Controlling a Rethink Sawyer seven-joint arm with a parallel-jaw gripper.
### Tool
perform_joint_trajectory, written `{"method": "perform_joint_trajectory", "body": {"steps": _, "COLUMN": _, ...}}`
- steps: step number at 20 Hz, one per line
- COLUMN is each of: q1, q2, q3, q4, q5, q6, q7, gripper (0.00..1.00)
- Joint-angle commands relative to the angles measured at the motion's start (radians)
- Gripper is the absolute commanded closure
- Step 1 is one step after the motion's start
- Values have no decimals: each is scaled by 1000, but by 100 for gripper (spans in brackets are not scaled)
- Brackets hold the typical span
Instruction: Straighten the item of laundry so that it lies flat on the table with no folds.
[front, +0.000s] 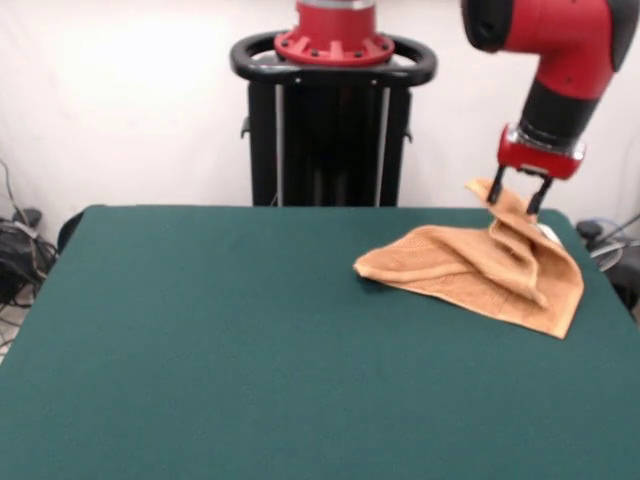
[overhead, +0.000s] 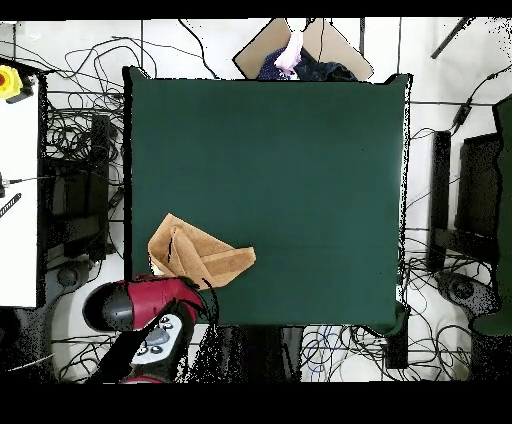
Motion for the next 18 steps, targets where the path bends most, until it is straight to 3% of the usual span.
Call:
{"method": "perform_joint_trajectory", "body": {"steps": 1, "q1": -37, "q2": -87, "q3": 55, "q4": -34, "q5": 66, "q6": 110, "q7": 149, "gripper": 0}}
{"method": "perform_joint_trajectory", "body": {"steps": 6, "q1": -8, "q2": -92, "q3": -19, "q4": -102, "q5": 11, "q6": 133, "q7": 139, "gripper": 0}}
{"method": "perform_joint_trajectory", "body": {"steps": 13, "q1": -19, "q2": -24, "q3": -20, "q4": -93, "q5": -25, "q6": -15, "q7": 118, "gripper": 0}}
{"method": "perform_joint_trajectory", "body": {"steps": 18, "q1": -58, "q2": 86, "q3": 12, "q4": -106, "q5": -27, "q6": -138, "q7": 119, "gripper": 0}}
